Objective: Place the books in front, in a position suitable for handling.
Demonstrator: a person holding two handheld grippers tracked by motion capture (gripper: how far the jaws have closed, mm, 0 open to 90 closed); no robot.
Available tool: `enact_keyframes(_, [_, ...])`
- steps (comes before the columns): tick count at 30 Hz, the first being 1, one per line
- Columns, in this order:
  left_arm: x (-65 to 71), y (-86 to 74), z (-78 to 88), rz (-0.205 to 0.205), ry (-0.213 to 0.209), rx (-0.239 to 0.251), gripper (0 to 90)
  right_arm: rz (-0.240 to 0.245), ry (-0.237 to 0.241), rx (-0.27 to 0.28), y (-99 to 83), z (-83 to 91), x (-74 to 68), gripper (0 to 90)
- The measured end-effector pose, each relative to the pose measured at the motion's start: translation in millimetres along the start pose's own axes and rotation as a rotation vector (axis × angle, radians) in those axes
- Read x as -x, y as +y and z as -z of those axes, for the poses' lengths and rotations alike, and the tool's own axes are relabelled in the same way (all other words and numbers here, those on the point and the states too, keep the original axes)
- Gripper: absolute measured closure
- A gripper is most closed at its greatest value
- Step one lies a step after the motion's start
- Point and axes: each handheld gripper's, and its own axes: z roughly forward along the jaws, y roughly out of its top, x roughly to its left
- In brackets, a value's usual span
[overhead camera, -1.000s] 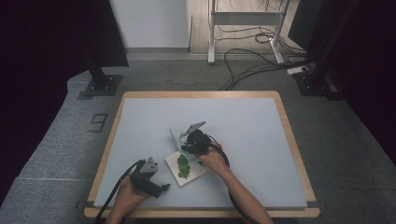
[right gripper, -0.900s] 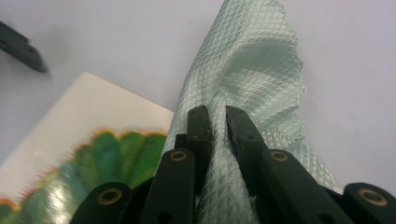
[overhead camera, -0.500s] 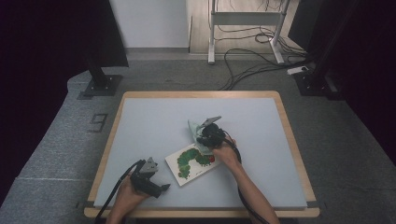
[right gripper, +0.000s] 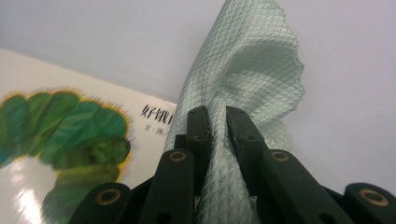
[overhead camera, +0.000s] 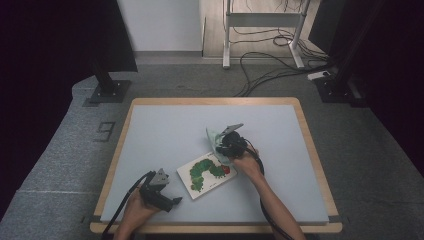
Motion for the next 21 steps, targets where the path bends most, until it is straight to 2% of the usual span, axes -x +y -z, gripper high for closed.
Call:
enact_keyframes(11, [0.1, 0.0, 0.0, 0.0, 0.0, 0.0, 0.0, 0.027, -0.021, 0.017, -17.6, 47.6, -0.1, 78.7])
enact_keyframes(21, [0.1, 0.0, 0.0, -0.001, 0.001, 0.0, 0.0, 0.005, -0.041, 0.013, -49.4, 84.2, 7.2, 78.7])
